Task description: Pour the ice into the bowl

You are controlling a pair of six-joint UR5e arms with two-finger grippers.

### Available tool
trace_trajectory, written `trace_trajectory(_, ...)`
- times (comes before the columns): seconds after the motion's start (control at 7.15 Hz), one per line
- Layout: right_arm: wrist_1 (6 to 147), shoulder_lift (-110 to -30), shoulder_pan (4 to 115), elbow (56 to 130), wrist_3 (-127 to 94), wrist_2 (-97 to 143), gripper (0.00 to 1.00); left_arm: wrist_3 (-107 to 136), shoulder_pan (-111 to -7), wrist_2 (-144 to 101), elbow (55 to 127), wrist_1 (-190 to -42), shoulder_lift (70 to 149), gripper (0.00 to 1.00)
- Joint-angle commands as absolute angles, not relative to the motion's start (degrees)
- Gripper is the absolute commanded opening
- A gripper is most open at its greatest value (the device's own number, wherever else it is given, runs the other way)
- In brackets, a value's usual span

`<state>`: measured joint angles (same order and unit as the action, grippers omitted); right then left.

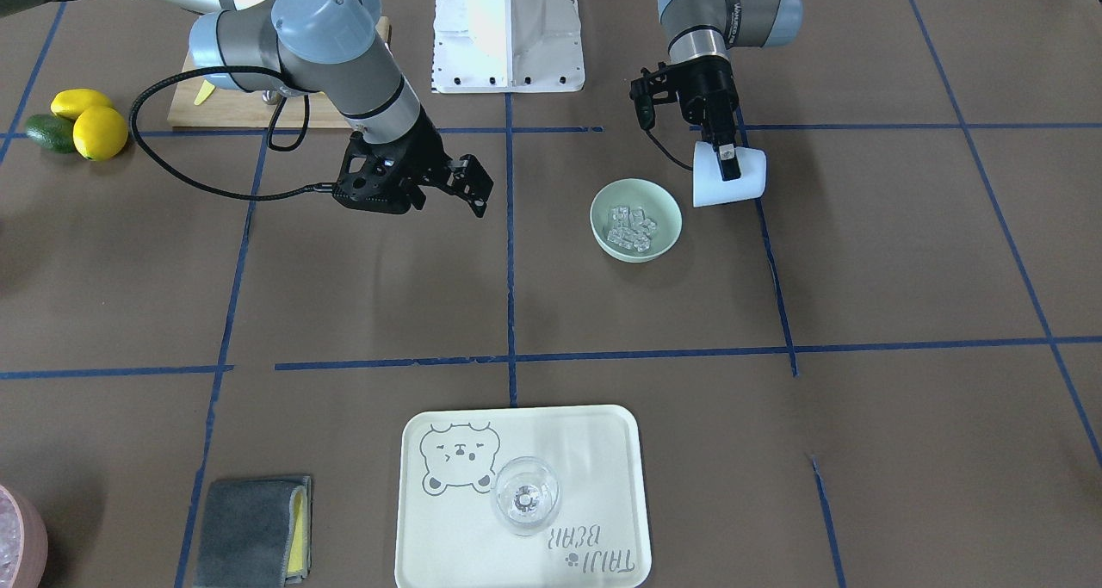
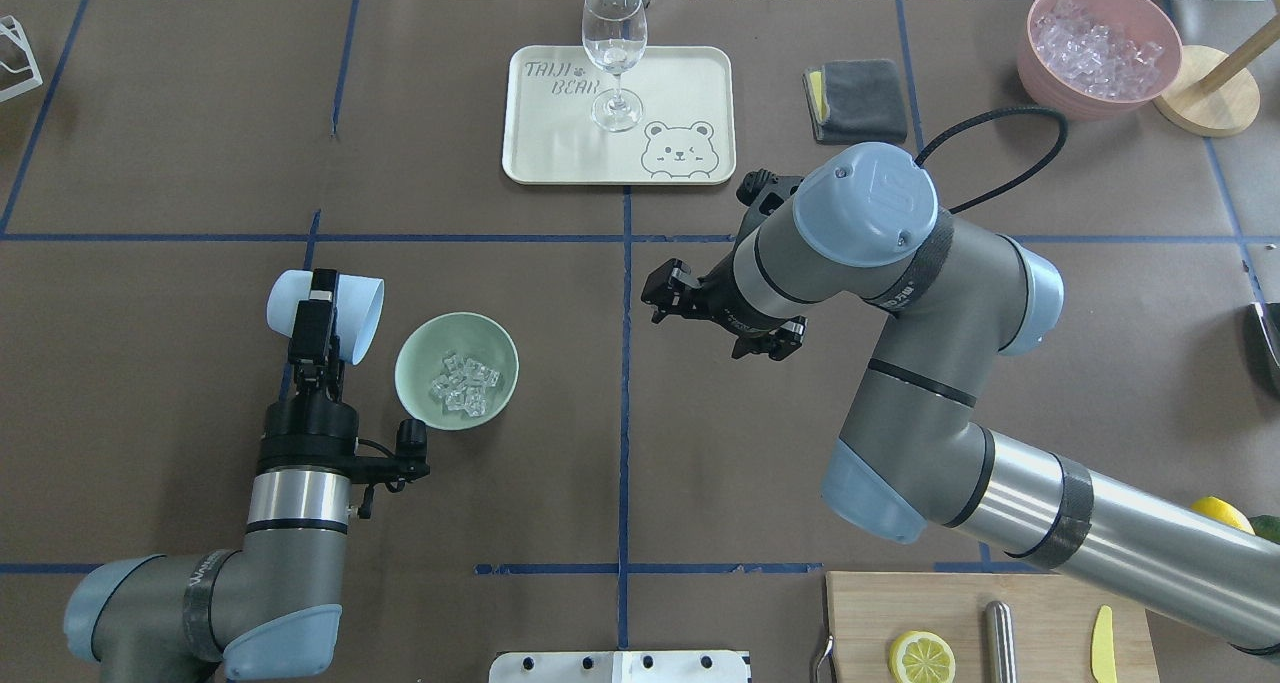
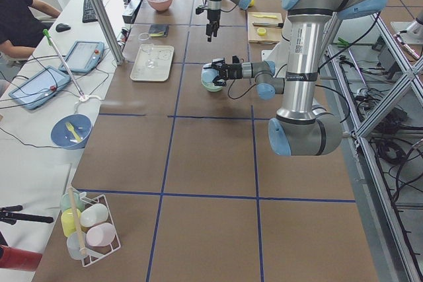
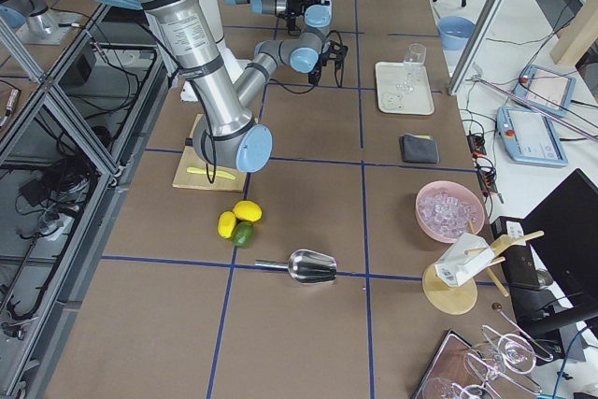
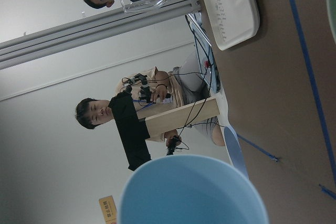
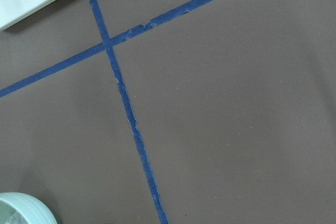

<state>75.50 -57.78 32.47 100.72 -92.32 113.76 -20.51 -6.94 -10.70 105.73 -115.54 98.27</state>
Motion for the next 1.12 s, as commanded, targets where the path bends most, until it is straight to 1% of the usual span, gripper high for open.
trace_trajectory(0.0, 75.5, -57.74, 32.34, 100.72, -92.29, 113.73, 1.0, -20.57, -7.03, -17.63, 110.36, -115.58, 95.38, 0.0)
trace_trajectory(0.14, 75.5, -57.74, 32.26, 100.64, -92.29, 113.64, 1.0, -20.57, -7.29, -22.54, 114.91, -115.58, 94.32, 0.0)
trace_trajectory(0.28, 75.5, -57.57, 32.17, 100.63, -92.37, 113.64, 1.0, -20.04, -7.38, -25.2, 116.7, -115.66, 94.22, 0.0)
trace_trajectory(0.42, 75.5, -57.39, 32.17, 100.63, -92.37, 113.64, 1.0, -19.87, -7.64, -25.57, 117.41, -117.67, 94.04, 0.0)
trace_trajectory(0.7, 75.5, -57.04, 32.08, 100.63, -92.46, 113.64, 1.0, -17.68, -11.14, -33.54, 117.6, -126.77, 89.68, 0.0)
trace_trajectory(0.98, 75.59, -56.78, 31.91, 100.63, -92.46, 113.64, 1.0, -16.97, -18.51, -43.63, 117.42, -132.78, 87.29, 0.0)
